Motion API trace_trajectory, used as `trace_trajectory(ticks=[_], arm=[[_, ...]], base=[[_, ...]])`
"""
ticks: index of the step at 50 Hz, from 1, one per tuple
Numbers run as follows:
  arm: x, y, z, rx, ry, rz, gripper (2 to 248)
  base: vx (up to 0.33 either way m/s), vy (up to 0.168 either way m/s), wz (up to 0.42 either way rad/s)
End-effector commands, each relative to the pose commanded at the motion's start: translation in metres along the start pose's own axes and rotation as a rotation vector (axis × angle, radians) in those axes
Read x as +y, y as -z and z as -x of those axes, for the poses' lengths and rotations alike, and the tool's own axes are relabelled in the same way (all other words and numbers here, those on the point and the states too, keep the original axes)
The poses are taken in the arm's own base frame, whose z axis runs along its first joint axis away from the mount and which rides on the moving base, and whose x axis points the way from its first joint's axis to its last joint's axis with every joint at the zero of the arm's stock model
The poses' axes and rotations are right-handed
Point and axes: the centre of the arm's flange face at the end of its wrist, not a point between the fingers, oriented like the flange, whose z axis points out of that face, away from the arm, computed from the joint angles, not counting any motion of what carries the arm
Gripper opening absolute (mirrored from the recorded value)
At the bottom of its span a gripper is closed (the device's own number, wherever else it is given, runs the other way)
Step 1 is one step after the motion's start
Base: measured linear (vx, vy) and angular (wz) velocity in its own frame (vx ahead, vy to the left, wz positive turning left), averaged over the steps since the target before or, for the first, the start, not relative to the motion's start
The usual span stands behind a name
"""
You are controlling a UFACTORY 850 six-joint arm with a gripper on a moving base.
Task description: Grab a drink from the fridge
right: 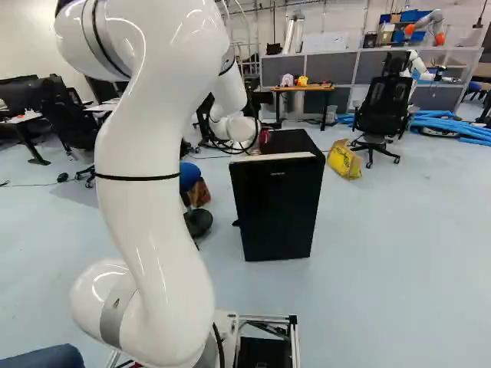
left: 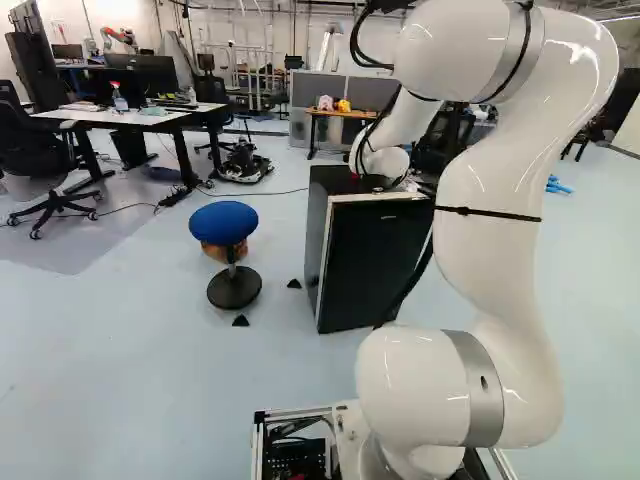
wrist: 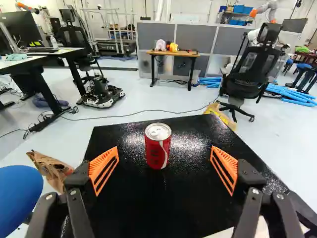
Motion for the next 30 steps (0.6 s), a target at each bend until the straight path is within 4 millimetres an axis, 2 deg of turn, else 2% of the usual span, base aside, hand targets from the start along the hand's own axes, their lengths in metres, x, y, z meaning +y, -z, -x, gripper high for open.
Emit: trace_trajectory(ticks=[30], arm=[[-0.006, -0.038, -0.005, 0.017, -0.013, 0.001, 247]], base=[[0.0, 0.0, 0.0]])
